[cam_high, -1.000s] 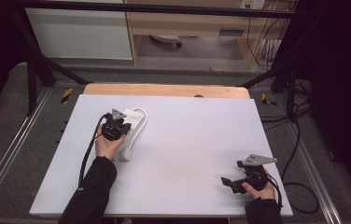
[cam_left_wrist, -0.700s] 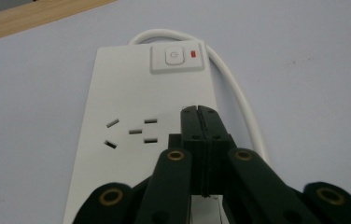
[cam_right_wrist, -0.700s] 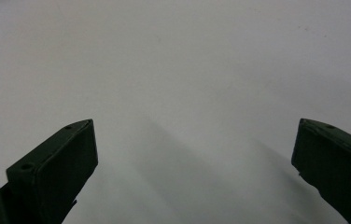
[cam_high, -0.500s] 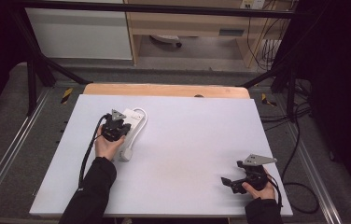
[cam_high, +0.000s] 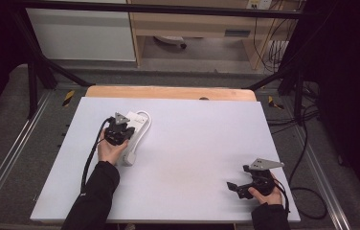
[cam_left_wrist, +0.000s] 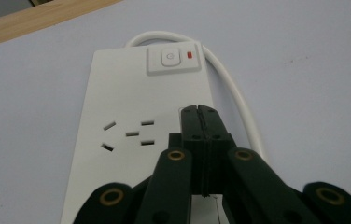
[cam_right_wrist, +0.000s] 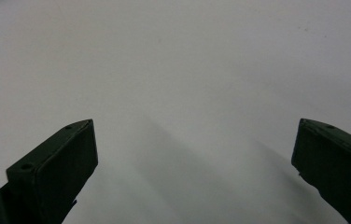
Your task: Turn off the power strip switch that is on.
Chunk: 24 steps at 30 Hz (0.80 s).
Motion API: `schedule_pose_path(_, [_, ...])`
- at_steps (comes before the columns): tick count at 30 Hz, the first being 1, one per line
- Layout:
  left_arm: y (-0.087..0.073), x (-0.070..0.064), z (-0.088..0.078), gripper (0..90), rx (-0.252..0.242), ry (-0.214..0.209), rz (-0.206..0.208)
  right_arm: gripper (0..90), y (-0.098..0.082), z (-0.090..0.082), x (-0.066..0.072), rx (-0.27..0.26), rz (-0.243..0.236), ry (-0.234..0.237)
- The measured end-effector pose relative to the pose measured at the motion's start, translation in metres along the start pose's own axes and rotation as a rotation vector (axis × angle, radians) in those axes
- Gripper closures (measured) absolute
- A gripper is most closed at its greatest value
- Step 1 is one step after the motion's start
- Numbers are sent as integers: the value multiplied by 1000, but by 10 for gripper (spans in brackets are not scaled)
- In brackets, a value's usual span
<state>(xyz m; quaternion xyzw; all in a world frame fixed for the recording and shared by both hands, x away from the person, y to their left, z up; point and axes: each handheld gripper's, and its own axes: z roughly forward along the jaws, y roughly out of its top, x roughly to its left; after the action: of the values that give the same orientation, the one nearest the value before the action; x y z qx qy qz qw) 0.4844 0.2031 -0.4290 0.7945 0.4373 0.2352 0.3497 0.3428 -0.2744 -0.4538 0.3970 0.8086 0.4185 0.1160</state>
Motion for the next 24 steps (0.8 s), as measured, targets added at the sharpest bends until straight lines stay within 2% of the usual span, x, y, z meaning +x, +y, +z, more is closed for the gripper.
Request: schedule_pose_path(24, [-2,0,1,899,5,-5,19,9,0,0,0,0,1,-1])
